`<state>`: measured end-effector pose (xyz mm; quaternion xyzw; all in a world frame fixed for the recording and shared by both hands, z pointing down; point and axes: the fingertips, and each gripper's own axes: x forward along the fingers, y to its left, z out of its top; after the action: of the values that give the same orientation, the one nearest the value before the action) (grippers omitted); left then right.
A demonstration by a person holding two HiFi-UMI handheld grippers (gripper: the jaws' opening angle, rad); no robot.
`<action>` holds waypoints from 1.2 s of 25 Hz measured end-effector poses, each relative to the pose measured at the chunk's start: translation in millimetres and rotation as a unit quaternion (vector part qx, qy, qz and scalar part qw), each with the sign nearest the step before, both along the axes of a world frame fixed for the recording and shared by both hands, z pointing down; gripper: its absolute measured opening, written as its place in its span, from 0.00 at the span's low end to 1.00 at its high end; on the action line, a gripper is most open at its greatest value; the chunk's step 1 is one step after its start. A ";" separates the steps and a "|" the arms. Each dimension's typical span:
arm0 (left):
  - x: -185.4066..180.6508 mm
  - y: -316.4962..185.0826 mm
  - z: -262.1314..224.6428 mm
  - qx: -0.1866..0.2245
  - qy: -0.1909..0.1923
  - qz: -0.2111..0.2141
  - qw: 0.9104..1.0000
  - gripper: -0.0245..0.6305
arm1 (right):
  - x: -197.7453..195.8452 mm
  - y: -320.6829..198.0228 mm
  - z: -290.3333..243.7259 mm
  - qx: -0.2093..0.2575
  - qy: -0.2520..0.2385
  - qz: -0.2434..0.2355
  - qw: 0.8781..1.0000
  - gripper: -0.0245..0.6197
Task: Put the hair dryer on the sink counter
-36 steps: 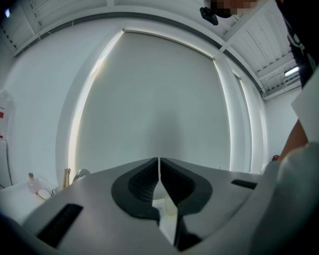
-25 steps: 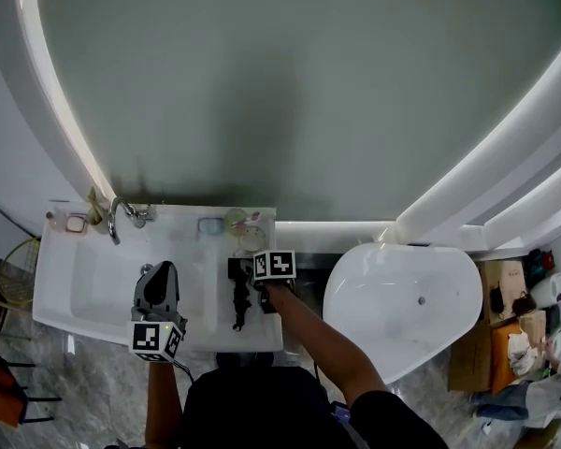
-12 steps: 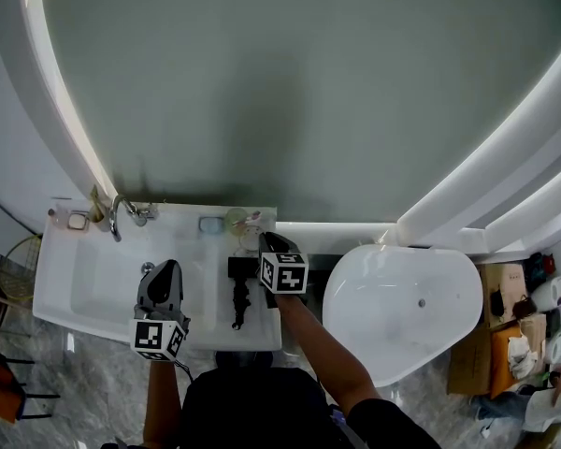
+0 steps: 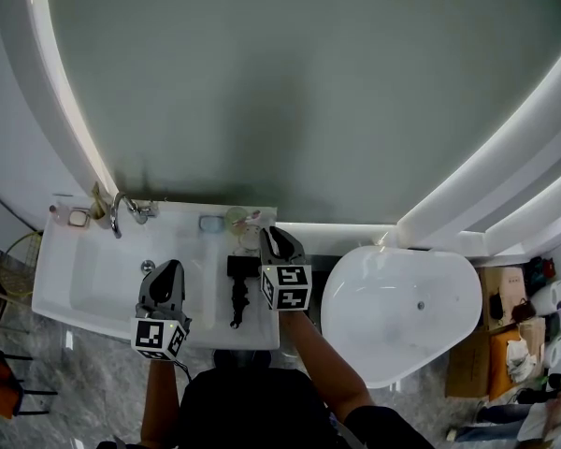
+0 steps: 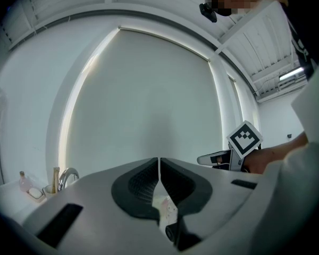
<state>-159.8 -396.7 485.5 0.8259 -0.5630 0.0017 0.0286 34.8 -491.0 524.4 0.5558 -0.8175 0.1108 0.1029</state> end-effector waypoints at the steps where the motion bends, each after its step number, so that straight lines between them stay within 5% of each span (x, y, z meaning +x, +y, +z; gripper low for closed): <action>1: 0.9 0.6 0.4 -0.001 0.001 0.000 1.000 0.09 | -1.5 3.5 -7.6 0.018 -0.001 -0.006 1.000 0.17; 9: 14.7 0.7 4.2 0.002 -0.015 0.014 1.000 0.09 | -17.9 53.3 -50.1 0.212 -0.001 -0.020 0.977 0.20; 30: 21.4 1.4 7.3 0.004 -0.001 0.010 1.000 0.07 | 21.0 64.9 -35.5 0.208 -0.011 0.021 0.978 0.20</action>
<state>-138.4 -395.3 492.7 0.8316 -0.5549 0.0004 0.0251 55.9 -426.1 489.0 0.5811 -0.8117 -0.0530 -0.0267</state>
